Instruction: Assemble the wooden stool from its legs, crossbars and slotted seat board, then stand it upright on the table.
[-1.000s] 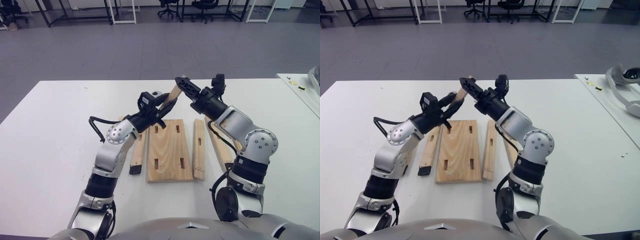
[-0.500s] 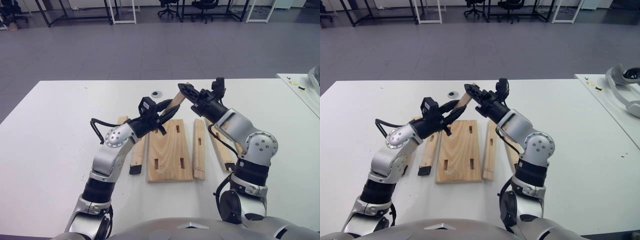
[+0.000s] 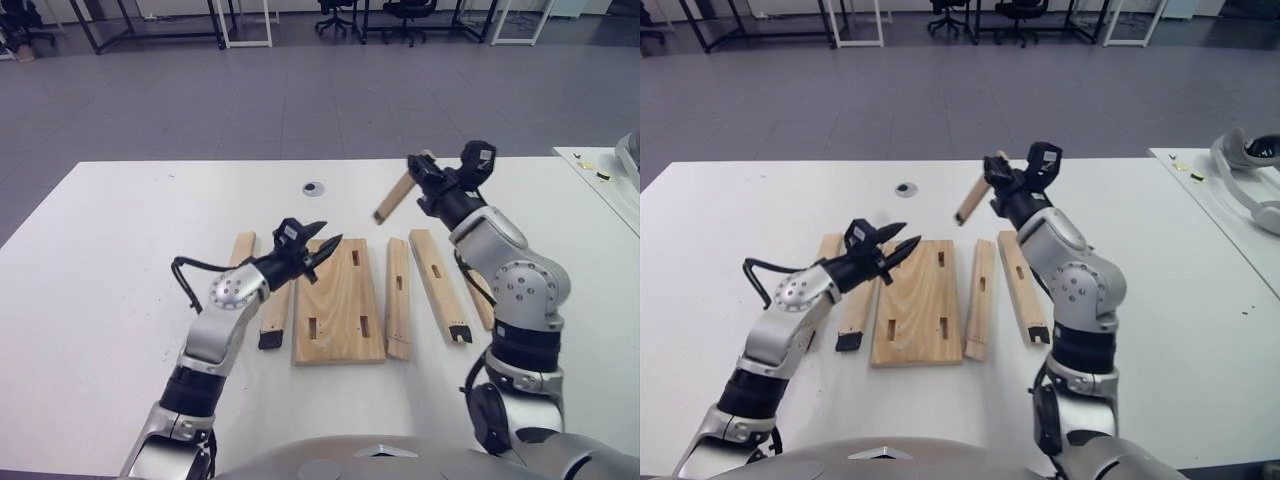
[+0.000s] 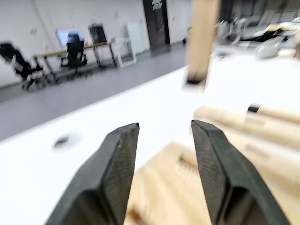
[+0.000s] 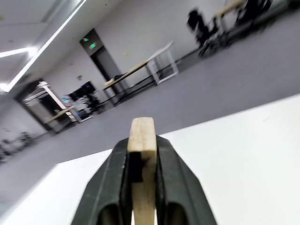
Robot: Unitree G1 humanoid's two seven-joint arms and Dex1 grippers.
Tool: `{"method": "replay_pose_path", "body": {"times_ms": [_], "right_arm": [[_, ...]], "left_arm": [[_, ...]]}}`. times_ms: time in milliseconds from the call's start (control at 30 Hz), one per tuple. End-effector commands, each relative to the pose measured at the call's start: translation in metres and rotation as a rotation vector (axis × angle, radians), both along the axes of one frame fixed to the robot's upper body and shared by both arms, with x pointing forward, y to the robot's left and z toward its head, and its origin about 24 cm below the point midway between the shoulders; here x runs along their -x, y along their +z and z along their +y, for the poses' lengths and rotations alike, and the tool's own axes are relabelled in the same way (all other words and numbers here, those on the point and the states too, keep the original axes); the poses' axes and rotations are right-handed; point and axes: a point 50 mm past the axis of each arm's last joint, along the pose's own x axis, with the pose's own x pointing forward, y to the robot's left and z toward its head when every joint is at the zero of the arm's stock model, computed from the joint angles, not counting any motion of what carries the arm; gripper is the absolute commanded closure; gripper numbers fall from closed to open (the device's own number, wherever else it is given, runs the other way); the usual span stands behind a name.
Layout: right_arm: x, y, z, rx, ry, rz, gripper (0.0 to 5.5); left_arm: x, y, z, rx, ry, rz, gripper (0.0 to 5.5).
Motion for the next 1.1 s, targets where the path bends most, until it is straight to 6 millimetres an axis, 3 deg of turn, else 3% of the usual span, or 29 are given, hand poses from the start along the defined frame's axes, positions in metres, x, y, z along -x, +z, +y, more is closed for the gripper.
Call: {"method": "replay_pose_path", "body": {"times_ms": [33, 200, 433, 1100], "right_arm": [[0.026, -0.002, -0.007, 0.247, -0.089, 0.012, 5.08], [0.041, -0.019, -0.011, 0.353, -0.17, 0.103, 5.08], [0.038, -0.047, -0.037, 0.334, -0.301, 0.149, 5.08], [0.041, -0.071, -0.029, 0.248, -0.276, 0.181, 5.08]], "left_arm": [[0.009, -0.014, 0.026, -0.007, 0.159, 0.023, 3.46], [0.023, -0.023, 0.038, 0.015, 0.294, 0.037, 3.46], [0.017, -0.019, 0.04, 0.008, 0.283, 0.028, 3.46], [0.01, -0.018, 0.039, 0.0, 0.256, 0.021, 3.46]]}}
